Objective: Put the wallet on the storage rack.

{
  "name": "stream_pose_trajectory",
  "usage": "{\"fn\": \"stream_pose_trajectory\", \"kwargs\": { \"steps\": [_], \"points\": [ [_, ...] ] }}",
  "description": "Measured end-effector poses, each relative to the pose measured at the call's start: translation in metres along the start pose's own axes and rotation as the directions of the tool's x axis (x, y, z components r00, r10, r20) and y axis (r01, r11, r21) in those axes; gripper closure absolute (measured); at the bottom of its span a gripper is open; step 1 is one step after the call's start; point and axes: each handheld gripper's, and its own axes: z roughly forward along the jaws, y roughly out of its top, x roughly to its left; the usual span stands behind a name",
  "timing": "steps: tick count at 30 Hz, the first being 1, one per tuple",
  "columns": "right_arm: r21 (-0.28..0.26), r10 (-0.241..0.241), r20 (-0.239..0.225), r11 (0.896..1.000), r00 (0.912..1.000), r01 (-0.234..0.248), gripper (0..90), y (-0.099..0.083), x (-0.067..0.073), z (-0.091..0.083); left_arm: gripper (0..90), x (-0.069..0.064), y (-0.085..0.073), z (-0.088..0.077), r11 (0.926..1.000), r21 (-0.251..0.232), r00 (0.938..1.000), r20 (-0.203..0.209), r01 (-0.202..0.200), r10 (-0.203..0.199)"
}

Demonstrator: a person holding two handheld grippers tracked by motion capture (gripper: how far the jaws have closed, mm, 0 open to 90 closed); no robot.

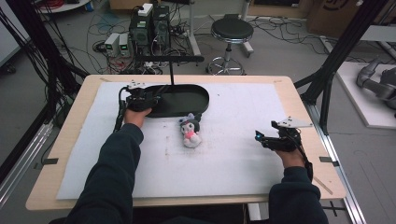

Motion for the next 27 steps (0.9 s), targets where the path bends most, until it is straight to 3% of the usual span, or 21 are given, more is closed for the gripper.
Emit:
{"fn": "stream_pose_trajectory", "kwargs": {
  "steps": [4, 8, 12, 17, 20, 24, 27],
  "points": [
    [0.002, 0.0, 0.001, 1.0, 1.0, 0.0, 19.4, 0.0, 0.0, 0.0, 50.1, -0.006, -0.001, 0.002, 0.9996, 0.011, 0.9993, -0.027, -0.026, 0.026],
    [0.002, 0.002, 0.001, 1.0, 1.0, -0.002, 19.4, 0.0, 0.0, 0.001, 27.9, -0.006, 0.004, -0.01, 0.9996, 0.021, 0.9959, -0.088, -0.019, 0.02],
    [0.002, 0.007, 0.002, 1.0, 1.0, -0.007, 19.4, 0.001, 0.0, 0.003, 24.4, 0.001, 0.011, -0.036, 0.9973, -0.067, 0.9974, -0.063, 0.031, -0.035],
    [0.005, 0.009, 0.004, 1.0, 1.0, -0.009, 19.4, 0.001, -0.001, 0.005, 19.4, 0.008, 0.008, -0.067, 0.9851, -0.17, 0.9994, -0.013, 0.03, -0.032],
    [0.012, 0.001, 0.005, 1.0, 1.0, -0.001, 19.4, 0.002, 0.002, 0.005, 18.7, 0.01, 0.001, -0.08, 0.9809, -0.191, 0.9993, 0.0, 0.038, -0.039],
    [0.008, -0.013, 0.004, 1.0, 0.9999, 0.013, 19.4, 0.004, 0.005, 0.005, 18.7, 0.011, -0.005, -0.092, 0.9809, -0.19, 0.999, 0.024, 0.041, -0.037],
    [0.009, -0.01, 0.0, 1.0, 1.0, 0.01, 19.4, 0.005, 0.005, 0.006, 18.7, 0.01, -0.007, -0.102, 0.9801, -0.197, 0.9994, 0.033, 0.019, -0.013]
  ]
}}
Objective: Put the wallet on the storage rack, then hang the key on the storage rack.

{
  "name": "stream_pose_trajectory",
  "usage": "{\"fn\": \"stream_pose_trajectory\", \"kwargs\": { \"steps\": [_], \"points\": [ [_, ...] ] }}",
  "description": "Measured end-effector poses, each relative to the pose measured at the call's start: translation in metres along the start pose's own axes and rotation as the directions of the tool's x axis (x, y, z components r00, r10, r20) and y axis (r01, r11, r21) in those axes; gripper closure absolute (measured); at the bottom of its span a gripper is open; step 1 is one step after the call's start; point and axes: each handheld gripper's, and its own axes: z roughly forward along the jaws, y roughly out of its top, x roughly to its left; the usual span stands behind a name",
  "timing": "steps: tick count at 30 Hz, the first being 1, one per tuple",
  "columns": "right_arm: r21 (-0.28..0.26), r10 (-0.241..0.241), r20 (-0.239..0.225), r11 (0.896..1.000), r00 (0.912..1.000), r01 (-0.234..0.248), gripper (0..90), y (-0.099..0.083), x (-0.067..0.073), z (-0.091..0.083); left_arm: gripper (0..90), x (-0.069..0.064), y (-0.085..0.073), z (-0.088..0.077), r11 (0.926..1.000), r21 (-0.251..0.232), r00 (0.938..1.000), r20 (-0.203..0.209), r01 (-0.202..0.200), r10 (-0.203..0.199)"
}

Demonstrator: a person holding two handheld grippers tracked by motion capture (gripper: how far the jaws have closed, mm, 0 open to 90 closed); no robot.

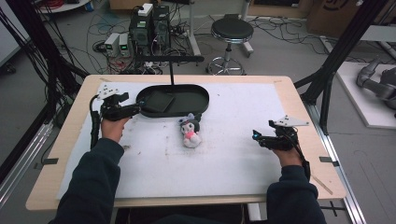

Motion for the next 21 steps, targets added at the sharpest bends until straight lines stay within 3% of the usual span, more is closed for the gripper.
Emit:
{"fn": "stream_pose_trajectory", "kwargs": {
  "steps": [7, 14, 16, 21],
  "points": [
    [0.009, -0.009, -0.004, 1.0, 0.9999, 0.009, 19.4, 0.001, 0.003, 0.003, 18.7, -0.006, -0.004, -0.018, 0.9981, -0.008, 0.9977, 0.027, -0.061, 0.062],
    [0.006, -0.007, -0.007, 1.0, 1.0, 0.007, 19.4, 0.002, 0.007, 0.003, 18.7, -0.005, -0.021, -0.031, 0.9975, -0.005, 0.9973, 0.019, -0.071, 0.071],
    [0.007, -0.022, -0.016, 1.0, 0.9996, 0.022, 19.4, 0.004, 0.01, 0.005, 18.7, -0.004, -0.025, -0.034, 0.9973, 0.029, 0.9974, 0.023, -0.068, 0.068],
    [-0.008, -0.017, -0.051, 1.0, 0.9986, 0.017, 19.4, 0.008, 0.02, 0.007, 18.8, -0.005, -0.04, -0.044, 0.9981, 0.024, 0.9984, 0.002, -0.057, 0.057]
  ]
}}
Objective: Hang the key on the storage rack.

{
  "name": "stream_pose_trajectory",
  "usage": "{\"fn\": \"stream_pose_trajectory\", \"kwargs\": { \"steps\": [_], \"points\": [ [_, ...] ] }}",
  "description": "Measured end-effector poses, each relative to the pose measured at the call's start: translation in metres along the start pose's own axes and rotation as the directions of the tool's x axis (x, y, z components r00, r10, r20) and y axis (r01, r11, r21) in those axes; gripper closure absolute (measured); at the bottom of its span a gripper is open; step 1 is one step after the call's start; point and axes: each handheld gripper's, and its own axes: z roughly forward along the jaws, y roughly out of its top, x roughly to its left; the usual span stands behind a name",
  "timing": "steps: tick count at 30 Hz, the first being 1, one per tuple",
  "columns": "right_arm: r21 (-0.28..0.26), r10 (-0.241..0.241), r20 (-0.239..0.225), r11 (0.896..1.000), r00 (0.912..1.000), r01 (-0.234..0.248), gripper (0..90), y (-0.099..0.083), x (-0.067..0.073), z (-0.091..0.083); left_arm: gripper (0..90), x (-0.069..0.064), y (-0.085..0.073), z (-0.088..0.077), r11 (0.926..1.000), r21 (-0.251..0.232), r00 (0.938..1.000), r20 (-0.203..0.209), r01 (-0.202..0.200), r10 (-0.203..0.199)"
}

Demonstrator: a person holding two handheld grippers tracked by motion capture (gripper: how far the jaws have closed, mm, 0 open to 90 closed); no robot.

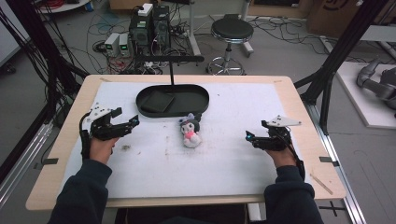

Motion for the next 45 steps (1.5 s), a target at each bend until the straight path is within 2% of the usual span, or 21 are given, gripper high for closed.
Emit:
{"fn": "stream_pose_trajectory", "kwargs": {
  "steps": [2, 5, 7, 10, 14, 18, 21, 23, 29, 31, 33, 36, 39, 43, 45],
  "points": [
    [-0.006, 0.0, -0.013, 1.0, 0.9999, 0.0, 19.4, 0.003, 0.005, 0.002, 18.8, 0.0, -0.003, -0.002, 1.0, 0.006, 1.0, -0.005, -0.005, 0.005],
    [-0.012, -0.011, -0.033, 1.0, 0.9994, 0.01, 20.8, 0.007, 0.013, 0.004, 18.8, 0.001, -0.004, -0.004, 0.9999, 0.005, 0.9999, 0.007, 0.013, -0.013],
    [-0.026, -0.011, -0.041, 1.0, 0.9991, 0.01, 29.6, 0.01, 0.018, 0.005, 18.8, 0.002, -0.005, -0.004, 0.9996, -0.008, 0.9997, 0.002, 0.026, -0.026],
    [-0.036, -0.029, -0.045, 0.999, 0.9986, 0.027, 29.6, 0.016, 0.026, 0.011, 18.7, 0.004, -0.005, -0.006, 0.9996, -0.017, 0.9997, 0.003, 0.025, -0.025],
    [-0.004, -0.044, -0.043, 0.999, 0.9981, 0.044, 26.2, 0.022, 0.037, 0.027, 18.8, 0.008, -0.007, -0.007, 0.9995, -0.017, 0.9996, 0.008, 0.026, -0.026],
    [-0.003, -0.068, -0.056, 0.998, 0.9961, 0.068, 23.2, 0.035, 0.054, 0.042, 19.5, 0.011, -0.009, -0.006, 0.9999, -0.001, 0.9999, 0.008, 0.011, -0.011],
    [0.0, -0.07, -0.072, 0.998, 0.9949, 0.07, 21.0, 0.047, 0.07, 0.053, 20.8, 0.014, -0.01, -0.005, 0.9998, 0.01, 0.9999, 0.006, 0.014, -0.014],
    [-0.007, -0.089, -0.078, 0.996, 0.993, 0.088, 20.8, 0.054, 0.081, 0.062, 21.4, 0.015, -0.01, -0.005, 0.9998, 0.004, 0.9998, 0.003, 0.022, -0.022],
    [0.035, -0.115, -0.112, 0.992, 0.987, 0.119, 20.8, 0.071, 0.113, 0.091, 23.0, 0.018, -0.012, -0.003, 0.9995, 0.012, 0.9996, 0.004, 0.028, -0.028],
    [0.042, -0.111, -0.118, 0.992, 0.9868, 0.117, 20.8, 0.075, 0.122, 0.1, 23.6, 0.018, -0.012, -0.003, 0.9994, 0.016, 0.9995, 0.005, 0.031, -0.031],
    [0.032, -0.08, -0.124, 0.996, 0.989, 0.085, 20.8, 0.078, 0.129, 0.108, 23.7, 0.019, -0.012, -0.003, 0.9993, 0.014, 0.9994, 0.007, 0.034, -0.034],
    [0.057, -0.076, -0.103, 0.995, 0.9918, 0.083, 20.8, 0.077, 0.137, 0.118, 23.9, 0.019, -0.012, -0.004, 0.9991, 0.019, 0.9993, 0.003, 0.037, -0.037],
    [0.119, -0.078, -0.089, 0.989, 0.9929, 0.089, 20.8, 0.074, 0.142, 0.128, 24.4, 0.02, -0.012, -0.004, 0.9991, 0.021, 0.9993, 0.003, 0.036, -0.036],
    [0.129, -0.084, -0.119, 0.987, 0.9893, 0.099, 18.0, 0.072, 0.145, 0.136, 25.0, 0.02, -0.013, -0.004, 0.9987, 0.025, 0.999, 0.003, 0.044, -0.044],
    [0.14, -0.067, -0.142, 0.986, 0.9876, 0.088, 17.9, 0.071, 0.146, 0.139, 25.2, 0.021, -0.013, -0.004, 0.9987, 0.025, 0.999, 0.003, 0.044, -0.044]
  ]
}}
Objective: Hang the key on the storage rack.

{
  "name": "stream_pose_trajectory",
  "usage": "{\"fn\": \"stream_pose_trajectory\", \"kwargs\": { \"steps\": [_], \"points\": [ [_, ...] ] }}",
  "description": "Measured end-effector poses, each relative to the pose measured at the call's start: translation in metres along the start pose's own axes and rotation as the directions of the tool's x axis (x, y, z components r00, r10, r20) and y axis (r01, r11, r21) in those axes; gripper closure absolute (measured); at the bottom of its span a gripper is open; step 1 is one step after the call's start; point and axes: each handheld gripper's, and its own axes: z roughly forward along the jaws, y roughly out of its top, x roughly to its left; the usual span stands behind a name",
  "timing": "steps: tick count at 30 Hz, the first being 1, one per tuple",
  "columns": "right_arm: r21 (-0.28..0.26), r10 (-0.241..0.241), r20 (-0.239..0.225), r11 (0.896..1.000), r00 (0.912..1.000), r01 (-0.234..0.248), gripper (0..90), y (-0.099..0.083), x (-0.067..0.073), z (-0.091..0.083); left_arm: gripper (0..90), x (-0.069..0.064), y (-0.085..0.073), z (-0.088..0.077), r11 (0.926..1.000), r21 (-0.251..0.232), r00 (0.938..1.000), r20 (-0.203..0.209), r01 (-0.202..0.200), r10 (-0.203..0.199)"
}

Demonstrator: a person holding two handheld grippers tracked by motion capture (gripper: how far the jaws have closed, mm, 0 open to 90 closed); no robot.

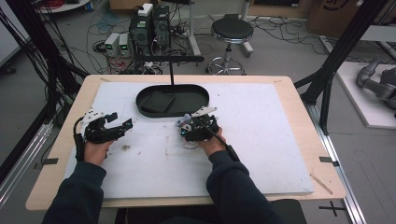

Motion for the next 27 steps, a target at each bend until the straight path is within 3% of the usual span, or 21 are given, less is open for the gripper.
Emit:
{"fn": "stream_pose_trajectory", "kwargs": {
  "steps": [5, 9, 13, 21, 27],
  "points": [
    [0.018, 0.004, -0.046, 1.0, 0.9989, -0.004, 19.1, 0.0, 0.004, 0.007, 25.9, 0.0, 0.0, 0.0, 1.0, 0.002, 1.0, 0.004, 0.004, -0.004],
    [0.034, 0.04, -0.13, 0.999, 0.9907, -0.036, 30.6, -0.001, 0.002, 0.008, 26.4, 0.001, 0.0, 0.0, 1.0, 0.006, 0.9999, 0.007, 0.007, -0.007],
    [0.041, 0.068, -0.161, 0.997, 0.9846, -0.062, 40.5, -0.001, -0.005, 0.007, 27.1, 0.001, 0.0, 0.0, 1.0, 0.006, 0.9999, 0.009, 0.007, -0.007],
    [0.015, -0.025, -0.129, 1.0, 0.9913, 0.027, 45.5, 0.002, -0.004, -0.004, 27.3, 0.001, 0.0, -0.002, 1.0, 0.005, 1.0, 0.004, 0.006, -0.006],
    [-0.035, -0.007, -0.125, 0.999, 0.9922, 0.003, 45.5, 0.003, -0.021, -0.021, 27.3, 0.001, 0.0, -0.003, 1.0, -0.004, 1.0, 0.006, 0.004, -0.004]
  ]
}}
